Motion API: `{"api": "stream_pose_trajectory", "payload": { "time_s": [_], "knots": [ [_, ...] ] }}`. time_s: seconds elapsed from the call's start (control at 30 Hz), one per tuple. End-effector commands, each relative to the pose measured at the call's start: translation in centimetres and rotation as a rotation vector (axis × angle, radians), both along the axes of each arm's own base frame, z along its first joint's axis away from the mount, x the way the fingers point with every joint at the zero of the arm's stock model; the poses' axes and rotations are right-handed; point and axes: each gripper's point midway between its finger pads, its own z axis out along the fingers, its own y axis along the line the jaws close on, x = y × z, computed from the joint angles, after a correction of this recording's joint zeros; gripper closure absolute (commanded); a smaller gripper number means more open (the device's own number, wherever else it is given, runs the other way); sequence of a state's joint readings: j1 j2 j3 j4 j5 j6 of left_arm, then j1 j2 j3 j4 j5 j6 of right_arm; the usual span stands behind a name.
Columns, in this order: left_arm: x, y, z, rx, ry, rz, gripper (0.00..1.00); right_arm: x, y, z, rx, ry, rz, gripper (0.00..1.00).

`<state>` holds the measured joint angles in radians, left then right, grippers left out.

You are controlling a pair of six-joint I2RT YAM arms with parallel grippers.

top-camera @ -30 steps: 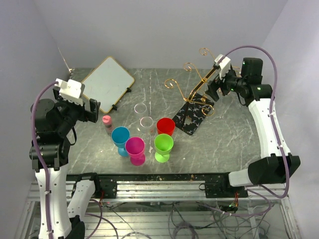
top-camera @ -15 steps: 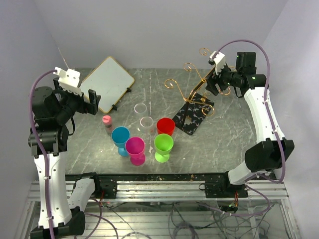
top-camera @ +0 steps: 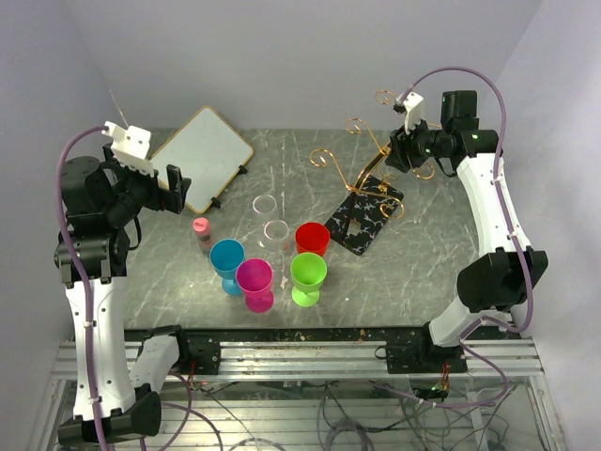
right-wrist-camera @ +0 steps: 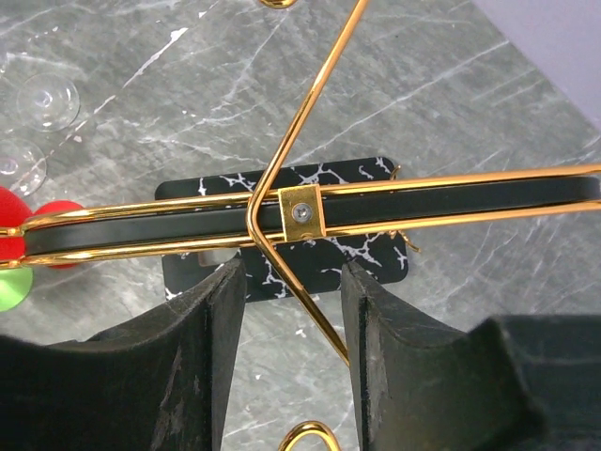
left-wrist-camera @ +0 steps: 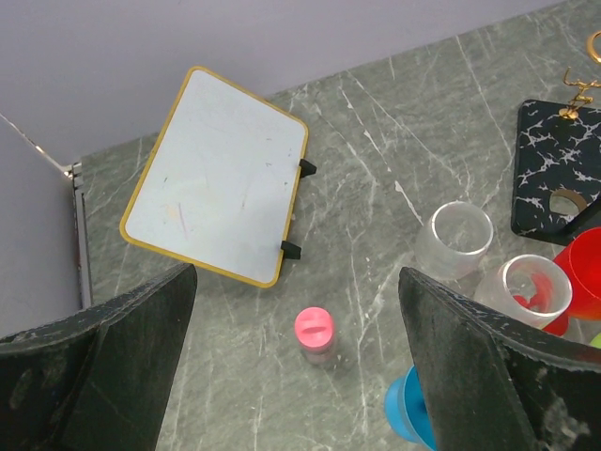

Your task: Place the wine glass upside down on the wine glass rack

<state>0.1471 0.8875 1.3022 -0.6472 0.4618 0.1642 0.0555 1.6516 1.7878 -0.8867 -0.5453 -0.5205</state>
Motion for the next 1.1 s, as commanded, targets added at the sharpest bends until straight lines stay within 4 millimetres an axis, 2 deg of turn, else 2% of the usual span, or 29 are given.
{"api": "stream_pose_trajectory", "payload": {
  "time_s": [0.0, 0.23, 0.33, 0.43, 0.6, 0.67, 0.77, 0.97, 1.07],
  "knots": [
    [0.4, -0.2, 1.3, -0.012, -0.042, -0.022, 0.01, -0.3, 0.0, -0.1, 0.023, 0.039, -0.050, 0.57],
    [0.9, -0.3, 0.7, -0.021, -0.025, -0.027, 0.01, -0.5, 0.4, -0.4, 0.047, 0.044, -0.071, 0.66],
    [1.1, -0.4, 0.7, -0.026, -0.022, -0.035, 0.01, -0.3, 0.6, -0.2, 0.072, 0.046, -0.108, 0.76],
    [1.2, -0.4, 0.6, -0.027, -0.020, -0.038, 0.01, 0.3, 0.0, 0.2, 0.088, 0.035, -0.192, 0.87],
    [1.4, -0.6, 0.6, -0.035, -0.017, -0.049, 0.01, 1.0, -1.3, 2.3, 0.126, -0.026, -0.336, 1.00],
    [1.4, -0.7, 0.6, -0.038, -0.014, -0.052, 0.01, 1.1, -1.7, 2.9, 0.153, -0.039, -0.394, 1.00],
    [1.5, -0.7, 0.5, -0.039, -0.012, -0.056, 0.01, 1.1, -1.2, 2.8, 0.188, -0.029, -0.400, 1.00],
    [1.4, -0.8, 0.3, -0.038, -0.011, -0.063, 0.01, 2.0, 1.5, 1.5, 0.203, 0.033, -0.377, 1.00],
    [1.4, -0.8, 0.3, -0.034, -0.012, -0.062, 0.01, 2.5, 2.8, 1.5, 0.206, 0.018, -0.364, 1.00]
  ]
}}
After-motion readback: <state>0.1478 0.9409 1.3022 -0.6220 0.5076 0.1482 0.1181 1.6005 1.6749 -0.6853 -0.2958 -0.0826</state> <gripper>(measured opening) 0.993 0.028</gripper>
